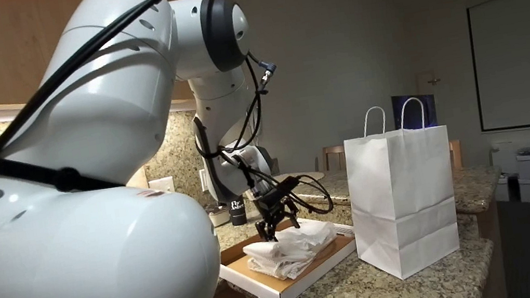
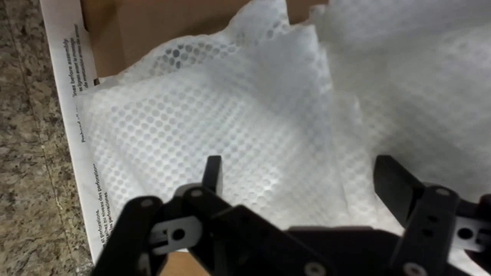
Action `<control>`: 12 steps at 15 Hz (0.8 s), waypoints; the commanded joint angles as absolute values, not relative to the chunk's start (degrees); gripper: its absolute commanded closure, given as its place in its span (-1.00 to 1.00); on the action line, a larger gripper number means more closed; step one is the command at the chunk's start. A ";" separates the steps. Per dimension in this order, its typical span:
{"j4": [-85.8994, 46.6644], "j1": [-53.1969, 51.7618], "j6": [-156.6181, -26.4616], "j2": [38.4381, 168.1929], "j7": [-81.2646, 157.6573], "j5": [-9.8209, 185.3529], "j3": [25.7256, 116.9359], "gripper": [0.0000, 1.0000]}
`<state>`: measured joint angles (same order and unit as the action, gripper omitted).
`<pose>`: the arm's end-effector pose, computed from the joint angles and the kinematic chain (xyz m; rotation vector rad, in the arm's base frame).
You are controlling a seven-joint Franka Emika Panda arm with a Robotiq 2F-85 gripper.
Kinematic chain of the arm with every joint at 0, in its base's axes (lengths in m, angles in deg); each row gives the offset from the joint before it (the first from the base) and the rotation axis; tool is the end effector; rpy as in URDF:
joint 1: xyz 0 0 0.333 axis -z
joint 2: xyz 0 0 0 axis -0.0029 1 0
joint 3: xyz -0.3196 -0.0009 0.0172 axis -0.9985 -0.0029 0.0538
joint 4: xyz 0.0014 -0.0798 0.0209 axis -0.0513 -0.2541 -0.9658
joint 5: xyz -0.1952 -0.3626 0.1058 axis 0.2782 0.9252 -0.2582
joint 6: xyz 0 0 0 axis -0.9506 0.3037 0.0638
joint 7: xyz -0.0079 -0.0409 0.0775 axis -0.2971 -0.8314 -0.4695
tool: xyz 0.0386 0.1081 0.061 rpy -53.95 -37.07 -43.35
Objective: Place two white cloths from the box in the white bag
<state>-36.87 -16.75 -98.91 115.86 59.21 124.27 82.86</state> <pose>0.6060 0.2664 0.1934 2.2628 1.5980 0.1364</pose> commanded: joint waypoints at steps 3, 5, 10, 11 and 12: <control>-34.47 -18.08 -99.92 118.51 55.75 129.50 81.04 -1.00; -34.03 -18.25 -99.84 118.97 54.96 130.53 80.86 -0.47; -33.77 -18.17 -99.06 119.42 54.57 131.25 81.12 0.18; -33.79 -18.10 -98.82 119.38 54.75 131.01 81.22 0.30; -33.85 -18.03 -98.61 119.32 54.85 130.75 81.31 0.44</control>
<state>-34.12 -17.78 -98.96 118.91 56.66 129.23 81.64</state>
